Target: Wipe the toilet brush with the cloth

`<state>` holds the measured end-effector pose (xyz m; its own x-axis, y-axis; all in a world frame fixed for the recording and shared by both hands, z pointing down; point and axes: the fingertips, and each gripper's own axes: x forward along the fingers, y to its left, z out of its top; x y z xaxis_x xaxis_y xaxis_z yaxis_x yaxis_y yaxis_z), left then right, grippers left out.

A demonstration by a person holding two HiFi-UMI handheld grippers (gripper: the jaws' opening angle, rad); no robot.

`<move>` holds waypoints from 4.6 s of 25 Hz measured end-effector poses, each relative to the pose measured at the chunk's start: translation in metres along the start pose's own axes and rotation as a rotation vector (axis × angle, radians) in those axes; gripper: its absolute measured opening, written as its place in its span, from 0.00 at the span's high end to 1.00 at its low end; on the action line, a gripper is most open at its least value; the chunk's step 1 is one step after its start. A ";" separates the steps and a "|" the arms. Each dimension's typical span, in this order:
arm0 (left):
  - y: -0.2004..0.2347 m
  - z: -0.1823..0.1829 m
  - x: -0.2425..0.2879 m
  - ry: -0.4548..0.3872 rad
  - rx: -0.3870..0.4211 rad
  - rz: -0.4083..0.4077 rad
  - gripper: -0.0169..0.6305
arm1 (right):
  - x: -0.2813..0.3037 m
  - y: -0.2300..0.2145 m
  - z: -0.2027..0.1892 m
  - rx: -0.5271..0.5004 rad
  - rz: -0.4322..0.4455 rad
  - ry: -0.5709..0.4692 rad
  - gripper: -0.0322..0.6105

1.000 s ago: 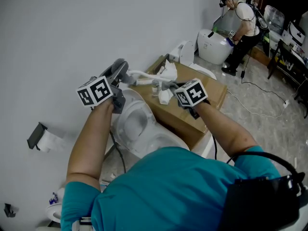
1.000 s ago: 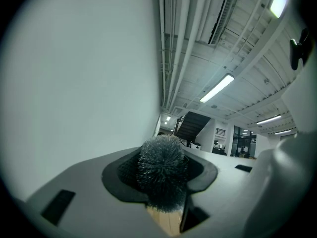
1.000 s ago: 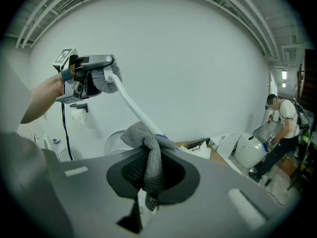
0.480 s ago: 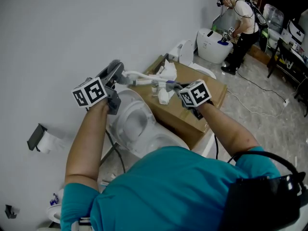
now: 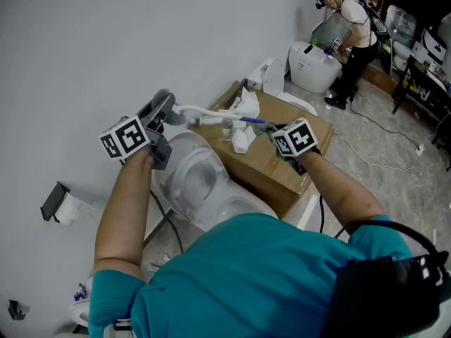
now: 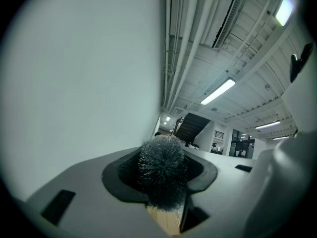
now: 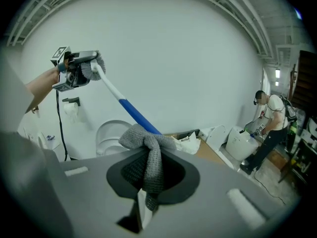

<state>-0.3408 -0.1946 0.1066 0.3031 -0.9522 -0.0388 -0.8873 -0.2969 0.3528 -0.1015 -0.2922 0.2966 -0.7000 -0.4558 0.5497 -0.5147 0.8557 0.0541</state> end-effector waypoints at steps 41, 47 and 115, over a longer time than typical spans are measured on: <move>-0.095 -0.043 0.024 -0.015 0.343 -0.380 0.71 | -0.048 0.140 0.132 0.225 0.885 -0.231 0.92; -0.088 -0.036 0.024 -0.031 0.333 -0.352 0.71 | -0.051 0.138 0.126 0.225 0.902 -0.218 0.92; -0.035 -0.001 0.008 -0.155 0.165 -0.196 0.71 | -0.028 0.076 -0.004 0.320 0.763 0.078 0.92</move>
<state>-0.3072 -0.1923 0.0950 0.4287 -0.8716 -0.2377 -0.8657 -0.4716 0.1680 -0.1189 -0.2128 0.2886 -0.8834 0.2503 0.3961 -0.0364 0.8062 -0.5906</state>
